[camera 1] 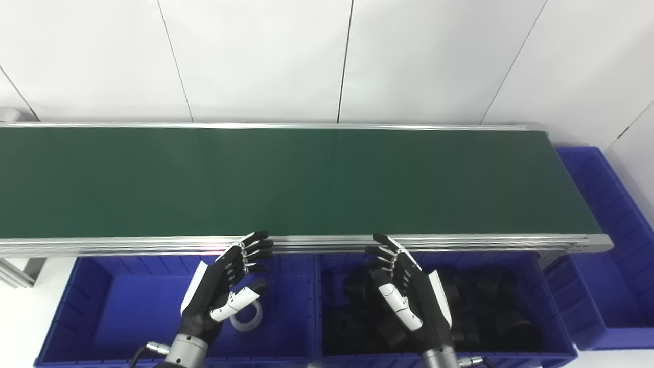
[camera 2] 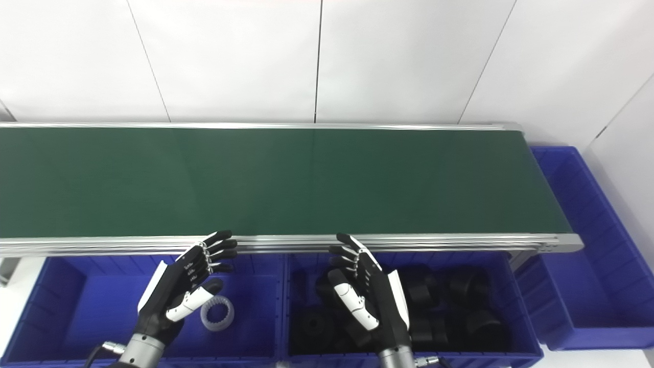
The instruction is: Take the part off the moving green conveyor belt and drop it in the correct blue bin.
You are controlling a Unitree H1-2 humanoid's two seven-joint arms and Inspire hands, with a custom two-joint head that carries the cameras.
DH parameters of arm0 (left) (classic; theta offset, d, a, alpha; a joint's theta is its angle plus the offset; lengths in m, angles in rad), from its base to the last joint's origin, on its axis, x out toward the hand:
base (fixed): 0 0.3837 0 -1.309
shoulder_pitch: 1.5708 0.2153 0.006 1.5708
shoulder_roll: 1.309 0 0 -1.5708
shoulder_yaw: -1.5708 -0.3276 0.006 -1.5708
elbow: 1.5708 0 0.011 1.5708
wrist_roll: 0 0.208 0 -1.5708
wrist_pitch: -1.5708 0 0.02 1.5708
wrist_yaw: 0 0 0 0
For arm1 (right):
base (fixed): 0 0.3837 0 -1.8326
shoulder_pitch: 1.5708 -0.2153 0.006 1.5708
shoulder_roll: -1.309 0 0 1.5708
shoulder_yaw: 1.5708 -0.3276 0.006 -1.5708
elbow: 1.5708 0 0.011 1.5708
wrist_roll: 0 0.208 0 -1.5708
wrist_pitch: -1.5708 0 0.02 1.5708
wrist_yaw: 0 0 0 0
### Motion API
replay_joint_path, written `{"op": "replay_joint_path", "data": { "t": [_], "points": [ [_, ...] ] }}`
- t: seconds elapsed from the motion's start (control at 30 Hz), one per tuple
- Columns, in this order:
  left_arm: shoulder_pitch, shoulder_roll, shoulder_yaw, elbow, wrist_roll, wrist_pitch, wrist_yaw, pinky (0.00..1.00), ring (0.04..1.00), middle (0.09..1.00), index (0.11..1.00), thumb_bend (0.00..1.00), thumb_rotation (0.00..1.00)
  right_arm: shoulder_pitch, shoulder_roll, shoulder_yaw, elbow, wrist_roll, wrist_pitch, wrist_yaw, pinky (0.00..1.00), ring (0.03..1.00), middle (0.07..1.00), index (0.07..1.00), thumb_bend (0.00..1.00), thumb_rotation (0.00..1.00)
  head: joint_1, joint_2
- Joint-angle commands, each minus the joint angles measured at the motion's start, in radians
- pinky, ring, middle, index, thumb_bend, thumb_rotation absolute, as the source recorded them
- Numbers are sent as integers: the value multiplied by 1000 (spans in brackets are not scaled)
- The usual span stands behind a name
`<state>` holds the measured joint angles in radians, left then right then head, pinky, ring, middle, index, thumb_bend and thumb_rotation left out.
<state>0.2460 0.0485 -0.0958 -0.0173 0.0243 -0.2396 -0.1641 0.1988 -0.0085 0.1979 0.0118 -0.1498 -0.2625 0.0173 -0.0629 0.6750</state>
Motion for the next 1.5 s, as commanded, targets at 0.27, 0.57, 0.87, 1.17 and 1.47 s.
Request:
{"op": "replay_joint_path", "data": {
  "t": [0.27, 0.57, 0.87, 1.17, 1.47],
  "points": [
    [-5, -1, -5, -22, 1, -50, 11, 666, 754, 795, 830, 833, 621, -6, 3, -6, -37, 10, 3, 11, 662, 729, 769, 847, 577, 740, 6, -2],
    [-7, -2, -4, -19, 4, -52, 12, 658, 745, 786, 827, 838, 627, -8, 3, -8, -32, 6, -1, 13, 657, 727, 768, 847, 582, 745, 10, -4],
    [-9, -8, -5, -15, 5, -54, 15, 655, 742, 782, 820, 834, 615, -10, 3, -11, -30, 8, -1, 17, 663, 729, 770, 846, 583, 743, 14, -5],
    [-11, -7, -5, -7, 7, -61, 14, 657, 744, 785, 824, 831, 620, -12, 2, -13, -24, 10, -5, 17, 659, 728, 768, 844, 586, 738, 16, -7],
    [-10, -8, -7, -7, -1, -65, 13, 659, 746, 784, 823, 825, 610, -9, 3, -15, -30, 11, 1, 18, 657, 723, 766, 841, 574, 732, 18, -7]
  ]
}}
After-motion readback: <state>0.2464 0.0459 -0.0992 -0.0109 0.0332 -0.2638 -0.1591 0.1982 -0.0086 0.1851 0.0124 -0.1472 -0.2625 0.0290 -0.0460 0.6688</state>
